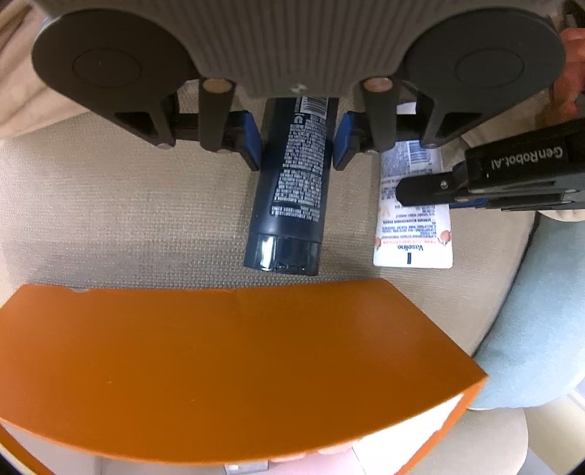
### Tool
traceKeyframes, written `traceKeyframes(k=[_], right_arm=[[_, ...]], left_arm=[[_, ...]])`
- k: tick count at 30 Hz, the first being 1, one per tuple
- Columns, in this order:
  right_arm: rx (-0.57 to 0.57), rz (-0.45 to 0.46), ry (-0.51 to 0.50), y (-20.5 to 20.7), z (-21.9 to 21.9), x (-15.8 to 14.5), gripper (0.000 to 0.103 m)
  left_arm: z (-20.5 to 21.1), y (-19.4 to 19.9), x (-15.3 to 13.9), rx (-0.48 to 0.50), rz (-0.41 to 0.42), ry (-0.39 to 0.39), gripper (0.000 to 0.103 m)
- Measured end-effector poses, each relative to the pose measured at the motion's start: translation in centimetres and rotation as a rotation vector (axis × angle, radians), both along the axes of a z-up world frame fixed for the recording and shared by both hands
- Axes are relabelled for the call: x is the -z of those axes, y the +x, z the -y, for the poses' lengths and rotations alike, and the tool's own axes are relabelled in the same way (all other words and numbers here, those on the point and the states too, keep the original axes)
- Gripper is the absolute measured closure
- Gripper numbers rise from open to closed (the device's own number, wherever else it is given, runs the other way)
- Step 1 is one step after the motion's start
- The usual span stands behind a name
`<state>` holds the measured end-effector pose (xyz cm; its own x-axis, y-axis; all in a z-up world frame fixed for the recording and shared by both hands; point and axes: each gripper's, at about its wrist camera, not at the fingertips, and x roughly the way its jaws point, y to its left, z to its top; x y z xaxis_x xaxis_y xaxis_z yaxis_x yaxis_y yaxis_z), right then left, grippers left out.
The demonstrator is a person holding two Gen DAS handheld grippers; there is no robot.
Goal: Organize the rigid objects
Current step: 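Lift the Vaseline tube and dark blue bottle and carry them over the orange box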
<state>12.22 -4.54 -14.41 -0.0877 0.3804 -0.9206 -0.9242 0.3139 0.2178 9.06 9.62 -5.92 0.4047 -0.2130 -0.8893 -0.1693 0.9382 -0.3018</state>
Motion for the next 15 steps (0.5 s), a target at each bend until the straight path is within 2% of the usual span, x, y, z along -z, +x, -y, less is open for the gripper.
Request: traceKeyframes(k=[8, 10, 15], right_arm=[[-0.048, 0.079, 0.136, -0.4, 2.3, -4.3, 0.061], [-0.053, 0.101, 0.174, -0.8, 2.5, -5.3, 0.061], [-0.085, 0.148, 0.263, -0.7, 3.4, -8.8, 0.061]], left_arm=[[0.2, -2.6, -3.2, -0.028, 0.107, -0.021, 0.085], [1.0, -2.1, -4.1, -0.038, 0.146, -0.033, 0.085], [1.5, -1.8, -8.4, -0.033, 0.238, -0.03, 0.085]])
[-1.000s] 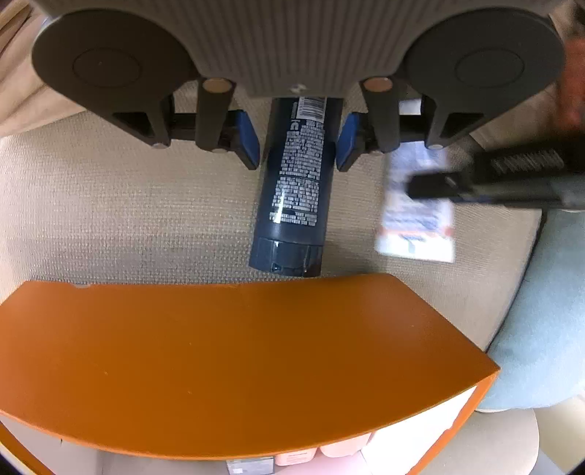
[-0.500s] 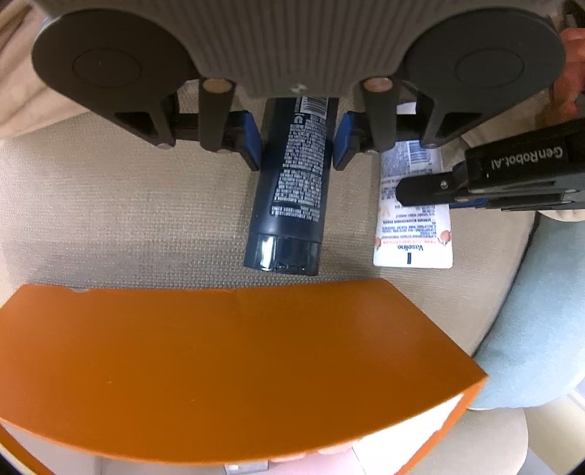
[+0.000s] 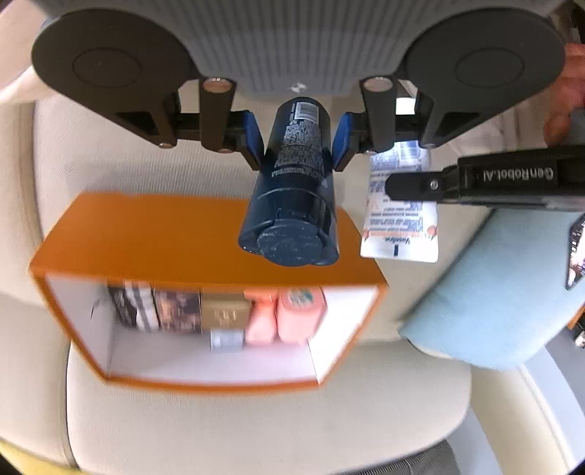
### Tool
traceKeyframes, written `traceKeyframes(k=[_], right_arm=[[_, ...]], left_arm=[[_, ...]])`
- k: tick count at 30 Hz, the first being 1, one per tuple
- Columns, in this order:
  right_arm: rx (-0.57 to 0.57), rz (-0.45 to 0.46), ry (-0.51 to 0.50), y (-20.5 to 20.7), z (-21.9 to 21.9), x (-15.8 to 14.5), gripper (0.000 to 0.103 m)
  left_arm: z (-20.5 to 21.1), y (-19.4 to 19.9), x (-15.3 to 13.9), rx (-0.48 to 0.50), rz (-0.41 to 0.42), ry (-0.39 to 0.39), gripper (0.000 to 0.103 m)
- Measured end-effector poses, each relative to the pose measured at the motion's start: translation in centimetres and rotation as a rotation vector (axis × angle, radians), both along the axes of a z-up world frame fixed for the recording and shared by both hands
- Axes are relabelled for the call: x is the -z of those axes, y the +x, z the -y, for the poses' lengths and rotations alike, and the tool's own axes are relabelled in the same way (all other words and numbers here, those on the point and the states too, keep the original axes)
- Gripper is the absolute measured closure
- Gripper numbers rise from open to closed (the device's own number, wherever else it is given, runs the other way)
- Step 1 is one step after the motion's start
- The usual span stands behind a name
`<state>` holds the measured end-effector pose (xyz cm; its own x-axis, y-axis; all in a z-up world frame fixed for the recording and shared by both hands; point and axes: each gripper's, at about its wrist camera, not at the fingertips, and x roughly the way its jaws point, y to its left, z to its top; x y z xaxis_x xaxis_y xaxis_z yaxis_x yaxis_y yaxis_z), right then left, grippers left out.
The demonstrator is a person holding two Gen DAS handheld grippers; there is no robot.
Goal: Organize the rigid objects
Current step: 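Lift the Vaseline tube and dark blue bottle and carry them over the orange box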
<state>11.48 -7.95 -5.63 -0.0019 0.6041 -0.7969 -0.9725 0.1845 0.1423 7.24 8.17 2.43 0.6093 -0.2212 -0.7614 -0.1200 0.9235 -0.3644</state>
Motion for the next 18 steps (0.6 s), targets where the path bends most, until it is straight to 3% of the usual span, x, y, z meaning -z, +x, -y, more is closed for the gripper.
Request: traceKeyframes(k=[8, 14, 18], right_arm=[[-0.019, 0.083, 0.126, 1.0, -0.9, -5.9, 0.061], [-0.004, 0.139, 0.2, 2.7, -3.3, -9.4, 0.061], [0.001, 0.181, 0.221, 3.8, -5.2, -10.5, 0.061]], left_arm=[[1.4, 3.4, -5.9, 0.073, 0.155, 0.051, 0.085], [2.4, 6.5, -8.2, 0.071, 0.223, 0.084, 0.085], [3.2, 8.4, -8.2, 0.103, 0.232, 0.133, 0.085]])
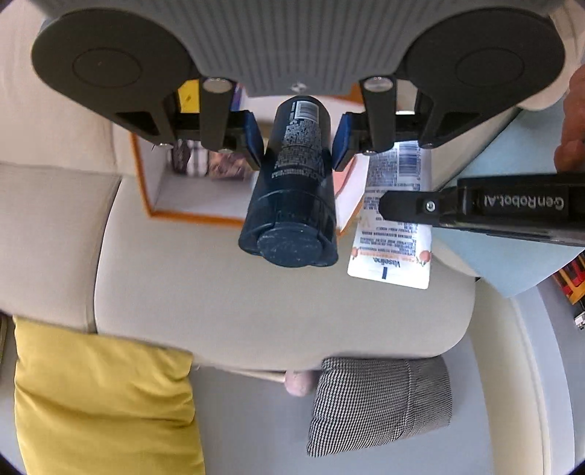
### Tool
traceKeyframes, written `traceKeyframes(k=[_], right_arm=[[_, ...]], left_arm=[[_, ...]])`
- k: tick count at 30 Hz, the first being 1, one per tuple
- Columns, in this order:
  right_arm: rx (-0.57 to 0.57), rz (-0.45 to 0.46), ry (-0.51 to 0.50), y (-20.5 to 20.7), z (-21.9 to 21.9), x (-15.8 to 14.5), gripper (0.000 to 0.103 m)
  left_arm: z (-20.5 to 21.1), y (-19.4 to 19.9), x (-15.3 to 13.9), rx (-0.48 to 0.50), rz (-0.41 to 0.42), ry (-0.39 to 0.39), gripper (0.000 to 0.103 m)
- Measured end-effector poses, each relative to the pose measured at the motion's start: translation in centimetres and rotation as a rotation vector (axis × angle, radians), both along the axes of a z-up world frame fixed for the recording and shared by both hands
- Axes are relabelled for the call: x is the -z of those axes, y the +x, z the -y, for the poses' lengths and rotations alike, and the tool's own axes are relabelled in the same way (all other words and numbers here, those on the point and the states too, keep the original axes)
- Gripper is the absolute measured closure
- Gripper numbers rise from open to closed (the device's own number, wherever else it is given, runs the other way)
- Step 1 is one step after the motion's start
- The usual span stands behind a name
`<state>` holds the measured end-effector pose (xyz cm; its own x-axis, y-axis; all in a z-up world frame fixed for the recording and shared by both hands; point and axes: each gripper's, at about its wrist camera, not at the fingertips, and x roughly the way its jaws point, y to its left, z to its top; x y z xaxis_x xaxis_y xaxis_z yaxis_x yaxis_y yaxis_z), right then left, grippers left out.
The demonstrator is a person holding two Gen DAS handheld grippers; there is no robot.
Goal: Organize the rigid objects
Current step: 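Lift the Vaseline tube and dark blue bottle and carry them over the orange box, then lay the dark blue bottle flat in the box with the right tool while the left tool holds the tube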
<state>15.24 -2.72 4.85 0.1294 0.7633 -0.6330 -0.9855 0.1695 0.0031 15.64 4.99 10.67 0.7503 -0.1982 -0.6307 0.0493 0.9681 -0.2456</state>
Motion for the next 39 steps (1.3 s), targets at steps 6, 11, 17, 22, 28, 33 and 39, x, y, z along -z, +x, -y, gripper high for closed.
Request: traceKeyframes(k=[6, 11, 17, 22, 28, 33, 39], right_arm=[[-0.023, 0.043, -0.041, 1.6, -3.6, 0.7, 0.061], [-0.038, 0.028, -0.114, 2.5, -6.6, 2.7, 0.061], [0.075, -0.16, -0.238, 4.1, -9.1, 7.5, 0.061], [0.185, -0.301, -0.318, 5.1, -10.1, 10.8, 0.061], [0.338, -0.489, -0.345, 6.2, -10.8, 13.5, 0.061], [0.436, -0.614, -0.338, 6.2, -11.6, 14.6, 0.061], [0.399, -0.662, -0.367, 5.4, -12.9, 15.3, 0.061]], left_arm=[[-0.3, 2.5, 1.6, -0.002, -0.032, 0.046, 0.085], [-1.7, 4.1, 4.2, -0.033, -0.093, 0.033, 0.085], [-2.7, 5.5, 6.8, -0.035, -0.145, 0.041, 0.084], [-3.4, 6.5, 8.7, -0.021, -0.18, 0.05, 0.084], [-4.0, 7.5, 10.1, -0.006, -0.193, 0.054, 0.084], [-4.4, 8.3, 10.8, 0.011, -0.203, 0.069, 0.084], [-5.1, 8.7, 11.4, 0.012, -0.211, 0.062, 0.084]])
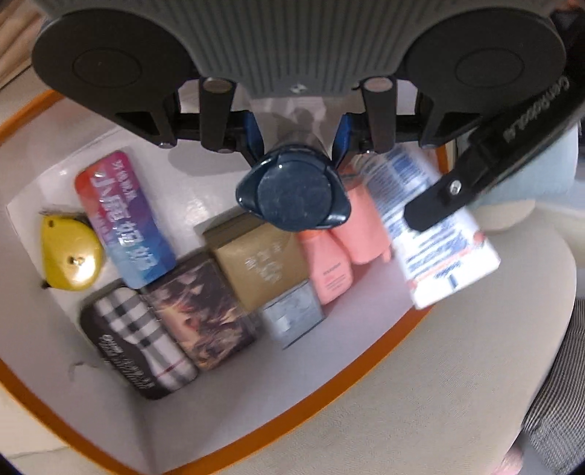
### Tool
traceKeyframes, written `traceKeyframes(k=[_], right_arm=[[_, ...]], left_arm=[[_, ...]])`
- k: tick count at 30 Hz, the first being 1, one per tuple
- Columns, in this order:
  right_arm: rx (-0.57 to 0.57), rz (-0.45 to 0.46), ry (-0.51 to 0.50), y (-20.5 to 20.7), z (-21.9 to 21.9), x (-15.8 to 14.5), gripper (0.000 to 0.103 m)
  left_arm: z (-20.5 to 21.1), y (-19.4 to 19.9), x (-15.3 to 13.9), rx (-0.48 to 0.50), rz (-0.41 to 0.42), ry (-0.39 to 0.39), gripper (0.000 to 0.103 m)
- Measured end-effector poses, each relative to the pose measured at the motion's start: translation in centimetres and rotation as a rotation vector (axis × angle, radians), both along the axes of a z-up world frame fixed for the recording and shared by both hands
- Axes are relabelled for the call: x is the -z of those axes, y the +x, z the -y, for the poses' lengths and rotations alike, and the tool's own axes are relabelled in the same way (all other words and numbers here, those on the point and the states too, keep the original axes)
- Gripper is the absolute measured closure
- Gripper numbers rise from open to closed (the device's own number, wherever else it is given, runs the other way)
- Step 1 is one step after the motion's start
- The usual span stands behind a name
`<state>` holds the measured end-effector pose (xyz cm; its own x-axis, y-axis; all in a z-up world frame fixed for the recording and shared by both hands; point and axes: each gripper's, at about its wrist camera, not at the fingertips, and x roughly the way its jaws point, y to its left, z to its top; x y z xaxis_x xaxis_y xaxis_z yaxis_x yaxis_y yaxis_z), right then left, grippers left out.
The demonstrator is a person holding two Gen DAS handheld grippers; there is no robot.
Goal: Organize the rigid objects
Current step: 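Lay the dark blue bottle flat in the box with the right tool while the left tool holds the tube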
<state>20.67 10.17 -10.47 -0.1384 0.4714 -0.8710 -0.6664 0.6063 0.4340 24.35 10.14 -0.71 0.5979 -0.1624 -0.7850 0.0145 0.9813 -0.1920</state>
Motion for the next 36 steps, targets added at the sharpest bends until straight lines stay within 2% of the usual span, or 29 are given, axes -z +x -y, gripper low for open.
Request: traceKeyframes(k=[5, 10, 13, 15, 19, 21, 23, 25, 28, 31, 35, 36], right_arm=[[-0.071, 0.007, -0.033, -0.5, -0.7, -0.2, 0.06], [-0.163, 0.09, -0.141, -0.1, -0.9, -0.3, 0.057], [-0.223, 0.095, -0.214, 0.1, -1.0, 0.3, 0.057], [-0.252, 0.094, -0.231, 0.2, -1.0, 0.6, 0.062], [-0.317, 0.115, -0.223, 0.0, -1.2, 0.2, 0.062], [-0.363, 0.171, -0.213, 0.1, -1.3, -0.5, 0.057], [-0.404, 0.248, -0.215, 0.5, -1.4, -1.1, 0.055], [-0.407, 0.295, -0.218, 1.5, -1.6, -1.5, 0.046], [-0.372, 0.322, -0.232, 3.1, -1.7, -1.4, 0.045], [-0.375, 0.302, -0.247, 3.6, -2.1, -0.5, 0.045], [-0.363, 0.212, -0.262, 3.7, -2.4, 1.0, 0.045], [-0.353, 0.199, -0.258, 3.5, -2.4, 1.1, 0.048]], left_arm=[[-0.5, -0.1, 0.2, -0.004, -0.002, -0.002, 0.084], [-0.7, -0.2, 0.5, 0.0, -0.007, -0.001, 0.084], [-0.7, -0.3, 0.6, 0.001, -0.011, -0.004, 0.084], [-0.6, -0.3, 0.7, 0.001, -0.012, -0.007, 0.084], [-0.7, -0.5, 0.6, 0.007, -0.017, -0.001, 0.084], [-0.7, -0.5, 0.7, 0.014, -0.02, 0.001, 0.084], [-0.7, -0.5, 0.7, 0.015, -0.019, -0.001, 0.084], [-0.6, -0.4, 0.9, 0.013, -0.02, -0.006, 0.084], [-0.6, -0.3, 1.1, 0.014, -0.025, -0.013, 0.084], [-0.5, -0.2, 1.2, 0.02, -0.031, -0.015, 0.084], [-0.7, -0.2, 1.1, 0.029, -0.036, -0.012, 0.084], [-0.8, -0.2, 1.0, 0.031, -0.036, -0.01, 0.084]])
